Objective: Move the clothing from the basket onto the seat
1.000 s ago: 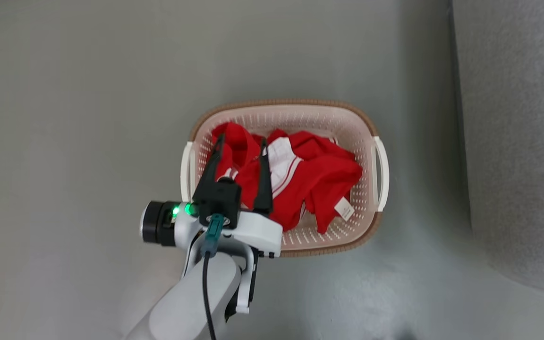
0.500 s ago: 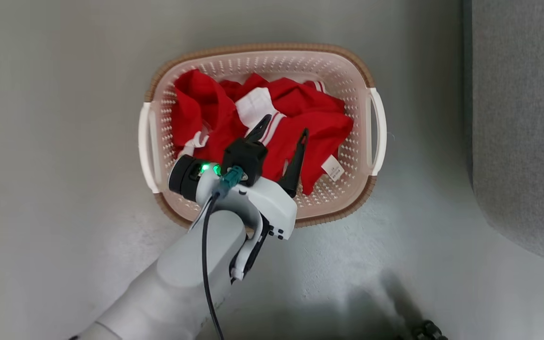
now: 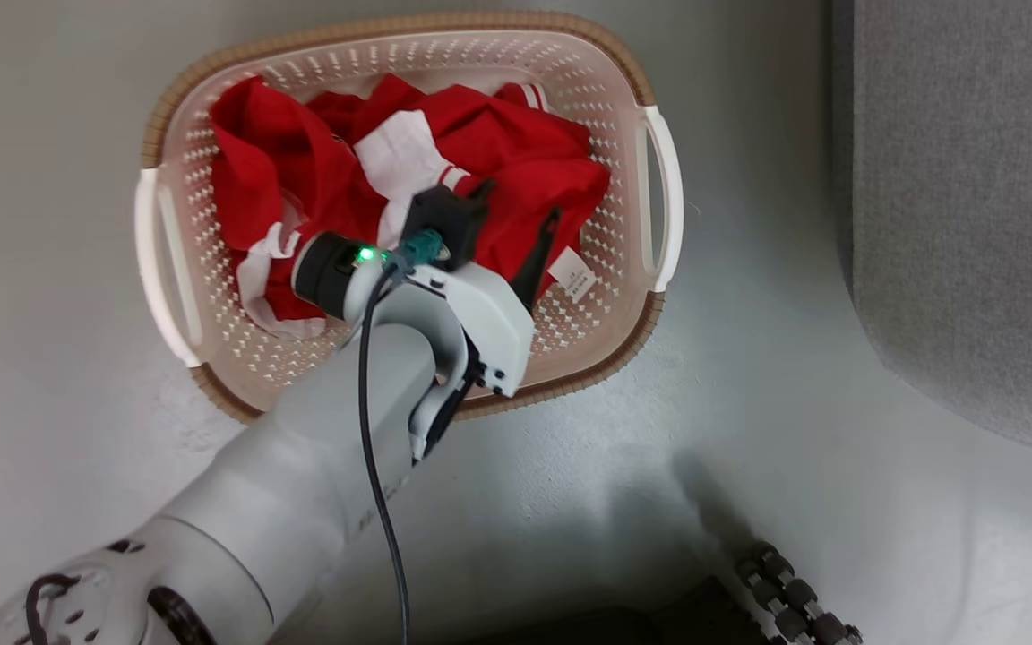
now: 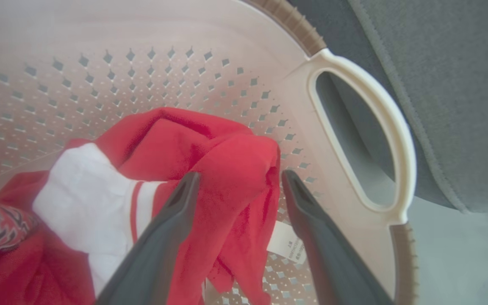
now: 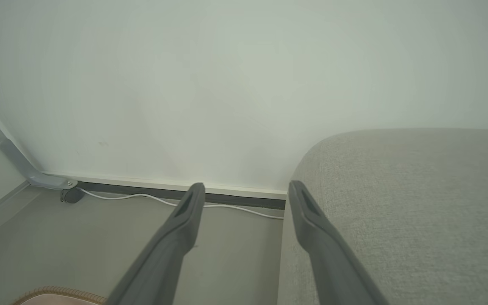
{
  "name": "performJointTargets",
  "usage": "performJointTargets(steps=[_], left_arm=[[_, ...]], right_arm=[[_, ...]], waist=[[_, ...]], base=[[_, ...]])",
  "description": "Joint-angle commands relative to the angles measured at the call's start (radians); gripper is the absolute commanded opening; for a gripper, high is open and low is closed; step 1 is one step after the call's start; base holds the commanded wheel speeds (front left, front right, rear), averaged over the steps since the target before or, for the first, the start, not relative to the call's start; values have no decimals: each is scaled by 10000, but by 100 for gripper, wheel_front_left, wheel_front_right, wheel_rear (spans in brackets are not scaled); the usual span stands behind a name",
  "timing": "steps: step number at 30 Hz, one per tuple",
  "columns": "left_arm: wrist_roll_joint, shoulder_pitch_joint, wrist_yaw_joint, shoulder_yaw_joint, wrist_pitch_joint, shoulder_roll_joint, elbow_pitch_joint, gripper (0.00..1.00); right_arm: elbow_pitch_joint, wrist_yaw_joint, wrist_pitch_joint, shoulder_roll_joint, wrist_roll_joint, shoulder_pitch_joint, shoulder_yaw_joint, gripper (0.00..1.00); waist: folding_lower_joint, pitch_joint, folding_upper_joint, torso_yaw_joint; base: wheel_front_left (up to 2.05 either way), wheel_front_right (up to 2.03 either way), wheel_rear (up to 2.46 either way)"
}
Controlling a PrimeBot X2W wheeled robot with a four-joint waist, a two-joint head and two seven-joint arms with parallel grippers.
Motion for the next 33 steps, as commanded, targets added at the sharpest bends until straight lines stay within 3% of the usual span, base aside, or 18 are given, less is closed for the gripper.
performJointTargets(steps=[1, 7, 13, 20, 23, 24, 25, 33], left_arm=[[-279, -189, 118, -120, -41, 3, 73, 100], [-757, -1047, 1143, -704, 190, 3, 749, 100], [-981, -1325, 1550, -891, 618, 3, 1087, 100], [-777, -1259, 2418, -994, 1446, 3, 1226, 100], [-688, -1227, 2499, -1001, 1655, 3, 1150, 100], [-645, -1214, 2504, -1002, 1678, 3, 1094, 45], [-600, -1208, 2522, -1003, 1663, 3, 1039, 0], [-843, -965, 2558, -1005, 854, 3, 881, 0]], right_arm=[[-253, 40, -59, -177, 60, 247, 8, 100], [-393, 40, -59, 154, 148, 77, 15, 100], [-330, 40, -59, 411, 242, -60, 102, 100], [-182, 40, -59, 558, 313, -45, 143, 100], [-148, 40, -59, 546, 337, -59, 116, 100], [-134, 40, -59, 545, 336, -72, 109, 100], [-120, 40, -59, 542, 336, -86, 104, 100], [-41, 40, -59, 539, 318, -186, 69, 100]], waist=[[0, 264, 0, -229], [0, 748, 0, -560], [0, 978, 0, -808], [0, 1028, 0, -958], [0, 1029, 0, -963], [0, 1027, 0, -962], [0, 1021, 0, -957], [0, 636, 0, -875]], base=[[0, 0, 0], [0, 0, 0], [0, 0, 0], [0, 0, 0], [0, 0, 0], [0, 0, 0], [0, 0, 0], [0, 0, 0]])
